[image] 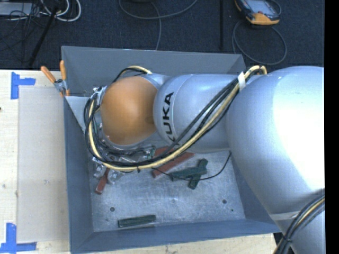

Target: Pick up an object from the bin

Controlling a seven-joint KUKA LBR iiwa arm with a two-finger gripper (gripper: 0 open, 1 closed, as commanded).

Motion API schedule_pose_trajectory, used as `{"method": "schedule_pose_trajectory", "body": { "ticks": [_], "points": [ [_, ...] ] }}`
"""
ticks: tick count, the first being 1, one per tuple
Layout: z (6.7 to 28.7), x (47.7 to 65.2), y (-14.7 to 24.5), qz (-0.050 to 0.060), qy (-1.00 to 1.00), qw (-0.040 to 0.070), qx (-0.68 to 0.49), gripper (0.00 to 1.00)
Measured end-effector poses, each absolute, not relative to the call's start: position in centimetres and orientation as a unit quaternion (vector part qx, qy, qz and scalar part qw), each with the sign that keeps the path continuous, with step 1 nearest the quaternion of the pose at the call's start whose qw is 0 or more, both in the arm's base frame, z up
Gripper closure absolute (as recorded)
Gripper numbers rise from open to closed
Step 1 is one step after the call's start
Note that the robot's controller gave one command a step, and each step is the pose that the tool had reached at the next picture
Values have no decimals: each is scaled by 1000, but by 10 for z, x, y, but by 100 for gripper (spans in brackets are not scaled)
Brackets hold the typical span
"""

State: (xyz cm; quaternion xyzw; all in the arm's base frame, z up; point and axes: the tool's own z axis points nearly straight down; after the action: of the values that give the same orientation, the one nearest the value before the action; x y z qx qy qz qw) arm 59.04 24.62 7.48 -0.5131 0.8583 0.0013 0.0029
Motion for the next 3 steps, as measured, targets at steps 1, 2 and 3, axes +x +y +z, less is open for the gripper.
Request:
{"method": "schedule_pose_trajectory", "body": {
  "ticks": [1,2,3],
  "points": [
    [77,590,246,1,859,2,-513,100],
    [84,588,246,1,859,-1,-512,100],
    [95,589,246,1,859,0,-512,100]
  ]
}}
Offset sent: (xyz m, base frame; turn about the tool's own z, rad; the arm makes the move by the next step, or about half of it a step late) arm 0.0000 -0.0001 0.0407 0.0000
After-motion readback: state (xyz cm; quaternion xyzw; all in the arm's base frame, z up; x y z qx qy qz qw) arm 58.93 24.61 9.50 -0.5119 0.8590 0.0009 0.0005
